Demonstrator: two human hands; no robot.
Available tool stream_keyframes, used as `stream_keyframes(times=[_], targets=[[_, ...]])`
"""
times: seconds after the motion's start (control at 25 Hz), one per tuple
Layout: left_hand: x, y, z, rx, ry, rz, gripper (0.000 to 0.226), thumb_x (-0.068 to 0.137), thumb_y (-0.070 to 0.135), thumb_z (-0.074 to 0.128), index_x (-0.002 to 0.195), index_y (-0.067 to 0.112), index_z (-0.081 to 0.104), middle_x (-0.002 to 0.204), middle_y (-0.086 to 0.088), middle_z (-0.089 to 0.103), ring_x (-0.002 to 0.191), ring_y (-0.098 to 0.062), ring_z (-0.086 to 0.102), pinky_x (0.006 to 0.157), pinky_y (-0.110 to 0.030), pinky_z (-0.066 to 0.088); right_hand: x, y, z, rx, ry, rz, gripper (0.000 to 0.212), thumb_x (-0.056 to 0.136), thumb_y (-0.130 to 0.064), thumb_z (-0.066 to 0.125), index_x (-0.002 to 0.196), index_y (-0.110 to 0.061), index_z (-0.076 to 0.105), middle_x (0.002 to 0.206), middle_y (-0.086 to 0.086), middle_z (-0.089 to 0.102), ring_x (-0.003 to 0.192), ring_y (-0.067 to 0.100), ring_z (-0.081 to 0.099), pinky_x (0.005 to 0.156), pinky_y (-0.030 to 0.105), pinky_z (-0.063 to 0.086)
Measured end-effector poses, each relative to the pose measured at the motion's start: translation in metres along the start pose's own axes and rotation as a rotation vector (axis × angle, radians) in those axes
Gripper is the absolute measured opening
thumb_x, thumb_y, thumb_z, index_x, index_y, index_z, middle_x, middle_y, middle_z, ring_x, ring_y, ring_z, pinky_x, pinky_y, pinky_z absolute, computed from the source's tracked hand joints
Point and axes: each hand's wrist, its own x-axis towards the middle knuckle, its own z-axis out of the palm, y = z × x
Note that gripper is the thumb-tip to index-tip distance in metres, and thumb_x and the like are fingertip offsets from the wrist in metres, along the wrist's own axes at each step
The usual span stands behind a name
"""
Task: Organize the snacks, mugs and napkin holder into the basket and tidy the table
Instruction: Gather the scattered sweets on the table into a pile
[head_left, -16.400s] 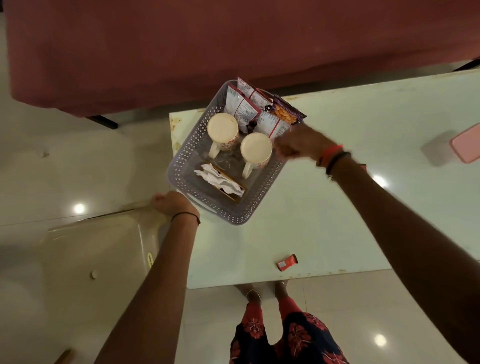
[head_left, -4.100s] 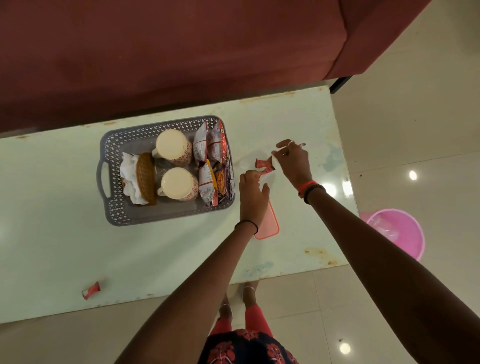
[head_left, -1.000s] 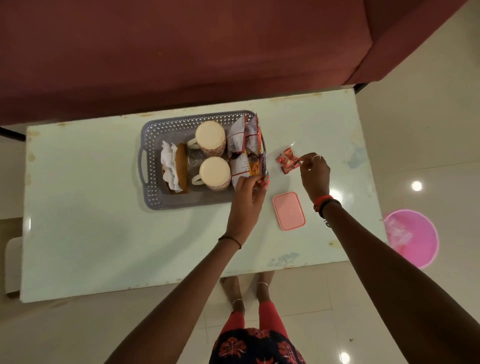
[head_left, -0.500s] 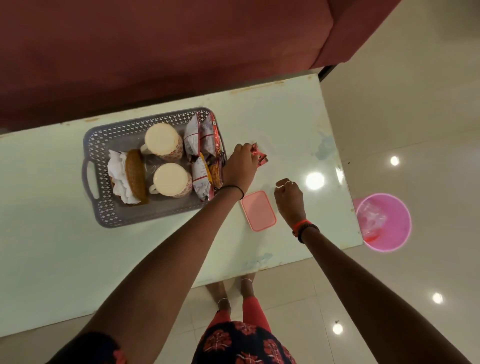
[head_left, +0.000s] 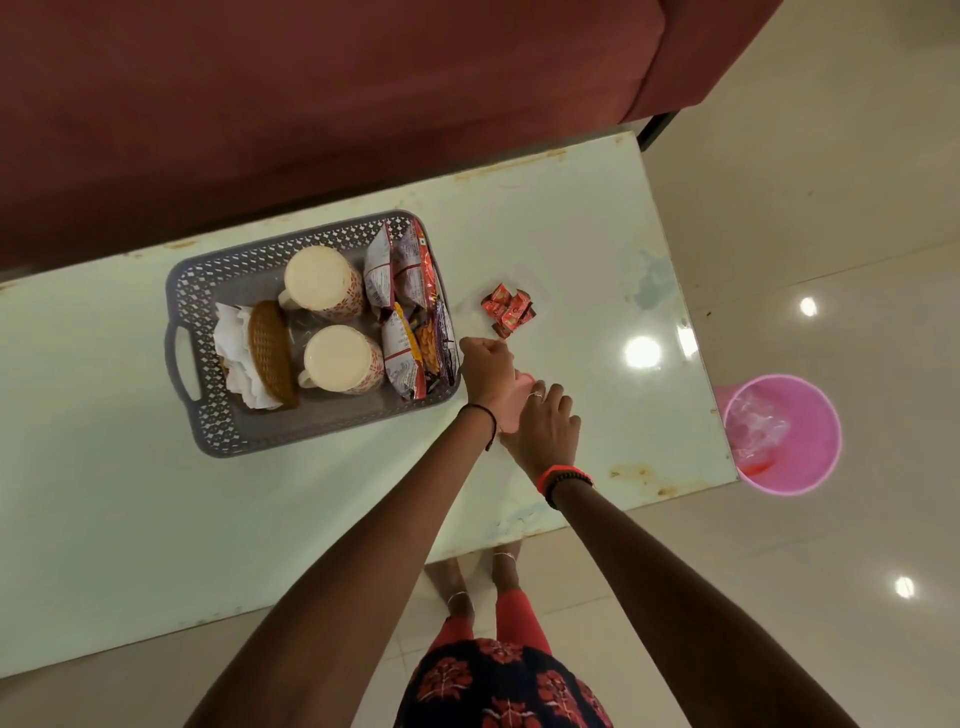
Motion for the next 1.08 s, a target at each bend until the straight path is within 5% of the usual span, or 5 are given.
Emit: stream_keyframes(times=[0.24, 0.44, 0.76, 0.96, 1.08], targets=[[0.002, -0.008, 0.008, -0.209, -0.044, -0.223, 0.047, 0.097, 0.028, 0.04, 0.133, -0.002, 0.033, 0.104, -0.019, 0.056, 0.05, -0.016, 0.055, 0.054, -0.026, 0.052, 0.023, 0.029, -0.043, 0.697, -0.059, 0.306, 0.087, 0.072, -0.039, 0.073, 0.139, -0.006, 0.028, 0.128, 0.019, 0.043, 0.118, 0.036, 0.046, 0.098, 0.048, 0.046], [0.013, 0.004, 0.013, -0.297, 0.01, -0.152, 0.051, 0.1, 0.025, 0.036, 0.146, 0.024, 0.014, 0.13, -0.025, 0.051, 0.052, -0.015, 0.054, 0.052, -0.022, 0.052, 0.042, 0.068, -0.104, 1.434, -0.248, 0.386, 0.038, 0.084, -0.038, 0.052, 0.117, -0.021, 0.044, 0.116, 0.008, 0.056, 0.108, 0.024, 0.057, 0.09, 0.039, 0.047], [0.018, 0.001, 0.02, -0.156, -0.071, -0.068, 0.055, 0.094, 0.003, 0.04, 0.144, 0.024, 0.03, 0.085, -0.015, 0.055, 0.054, -0.014, 0.05, 0.058, -0.023, 0.051, 0.074, 0.07, -0.136, 1.563, -0.512, 0.261, 0.047, 0.086, -0.033, 0.05, 0.13, -0.019, 0.043, 0.116, 0.015, 0.056, 0.102, 0.03, 0.065, 0.084, 0.042, 0.056], [0.013, -0.001, 0.024, 0.002, -0.122, -0.03, 0.047, 0.097, 0.019, 0.042, 0.143, 0.021, 0.032, 0.101, -0.017, 0.06, 0.064, -0.016, 0.061, 0.064, -0.025, 0.055, 0.087, 0.066, -0.138, 1.57, -0.681, 0.252, 0.053, 0.083, -0.024, 0.043, 0.135, -0.012, 0.042, 0.13, 0.02, 0.052, 0.119, 0.04, 0.055, 0.093, 0.051, 0.051], [0.017, 0.001, 0.023, 0.152, -0.066, 0.055, 0.042, 0.099, 0.029, 0.037, 0.138, 0.016, 0.041, 0.129, -0.019, 0.054, 0.106, -0.035, 0.062, 0.093, -0.04, 0.051, 0.094, 0.066, -0.143, 1.381, -0.637, 0.127, 0.045, 0.092, -0.011, 0.043, 0.136, -0.007, 0.039, 0.13, 0.021, 0.053, 0.108, 0.041, 0.061, 0.086, 0.048, 0.054]])
